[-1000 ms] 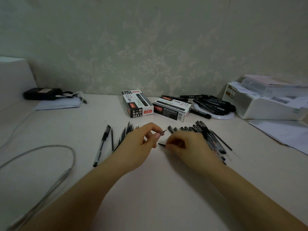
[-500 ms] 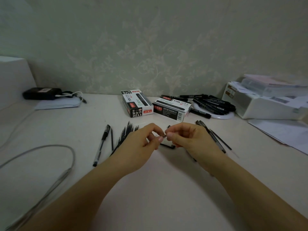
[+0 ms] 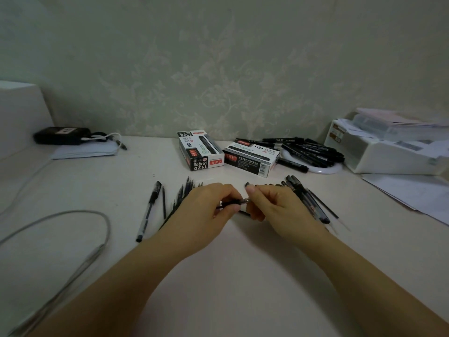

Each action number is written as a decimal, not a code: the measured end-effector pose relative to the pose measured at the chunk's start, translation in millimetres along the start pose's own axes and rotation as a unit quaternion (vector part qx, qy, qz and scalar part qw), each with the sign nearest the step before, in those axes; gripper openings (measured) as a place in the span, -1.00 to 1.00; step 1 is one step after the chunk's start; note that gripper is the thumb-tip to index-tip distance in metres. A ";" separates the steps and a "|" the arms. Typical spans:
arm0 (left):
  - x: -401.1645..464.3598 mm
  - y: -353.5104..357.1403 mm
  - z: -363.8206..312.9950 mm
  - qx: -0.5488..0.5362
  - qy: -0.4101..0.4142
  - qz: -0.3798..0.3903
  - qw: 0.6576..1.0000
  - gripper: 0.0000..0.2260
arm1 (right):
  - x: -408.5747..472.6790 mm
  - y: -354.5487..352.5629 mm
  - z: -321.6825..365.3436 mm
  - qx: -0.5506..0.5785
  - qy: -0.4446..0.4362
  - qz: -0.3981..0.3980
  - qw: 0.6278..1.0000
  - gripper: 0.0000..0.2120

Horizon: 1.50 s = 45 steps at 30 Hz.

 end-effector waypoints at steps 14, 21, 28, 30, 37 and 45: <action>1.1 -0.9 3.7 -0.004 -0.005 -0.006 1.000 -0.88 | 3.1 1.3 -0.2 0.008 -0.015 0.019 1.000 -0.84; 1.4 1.7 2.6 -0.012 0.001 -0.002 1.000 -0.89 | 0.3 1.3 2.2 -0.014 -0.013 0.018 1.000 -0.65; 0.6 -4.6 1.9 -0.029 0.009 -0.025 0.999 -0.93 | -0.2 9.2 7.2 -0.002 -0.028 0.048 0.998 -0.69; -1.0 -8.5 -3.8 -0.005 0.033 -0.044 0.998 -0.96 | 0.6 11.3 5.6 0.013 -0.019 0.042 0.999 -0.62; -0.9 -9.6 -3.0 -0.005 0.005 -0.045 0.999 -0.88 | -0.3 13.0 -3.4 0.055 0.030 0.012 0.998 -0.60; 1.3 -9.8 6.6 -0.007 -0.050 -0.001 0.999 -0.84 | 0.6 -2.1 2.9 0.042 0.005 -0.013 0.999 -0.75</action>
Point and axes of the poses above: each hand's wrist, its own x-axis towards the middle knuckle, its own y-axis out of the palm, z = x × y, the point moved 10 cm from there along x, towards the middle knuckle, and after that the axes turned 15 degrees about -y, right-handed, at the moved point
